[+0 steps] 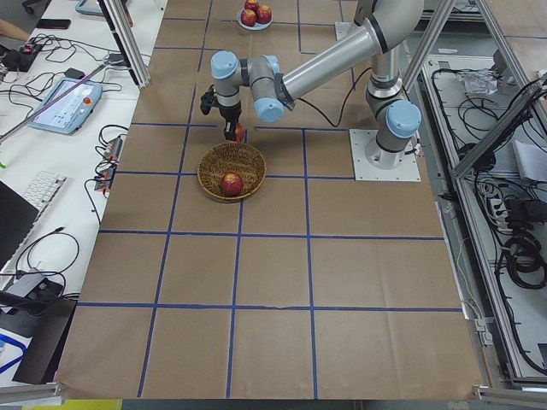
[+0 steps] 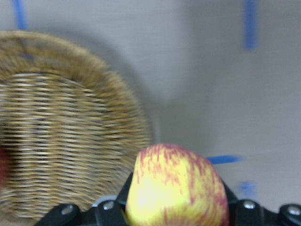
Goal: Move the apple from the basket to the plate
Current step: 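Lift the apple with the left gripper and carry it toward the table center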
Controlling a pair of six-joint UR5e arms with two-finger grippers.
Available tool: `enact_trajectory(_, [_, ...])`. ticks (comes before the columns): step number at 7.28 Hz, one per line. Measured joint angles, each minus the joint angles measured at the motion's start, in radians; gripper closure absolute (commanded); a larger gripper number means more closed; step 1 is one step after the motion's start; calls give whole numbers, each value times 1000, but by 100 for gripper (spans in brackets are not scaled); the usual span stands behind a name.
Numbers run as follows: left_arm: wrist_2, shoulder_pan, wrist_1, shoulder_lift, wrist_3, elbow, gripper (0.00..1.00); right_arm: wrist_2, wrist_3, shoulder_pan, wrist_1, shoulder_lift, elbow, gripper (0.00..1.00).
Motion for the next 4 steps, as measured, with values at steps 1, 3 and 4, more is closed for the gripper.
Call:
enact_trajectory(1, [0, -101, 0, -15, -139, 27, 48, 0, -1, 0, 0, 1, 0, 0])
enact_trajectory(3, [3, -279, 5, -119, -335, 124, 47, 0, -1, 1, 0, 1, 0, 0])
enact_trajectory(4, [5, -344, 9, -182, -397, 184, 48, 0, -1, 1, 0, 1, 1, 0])
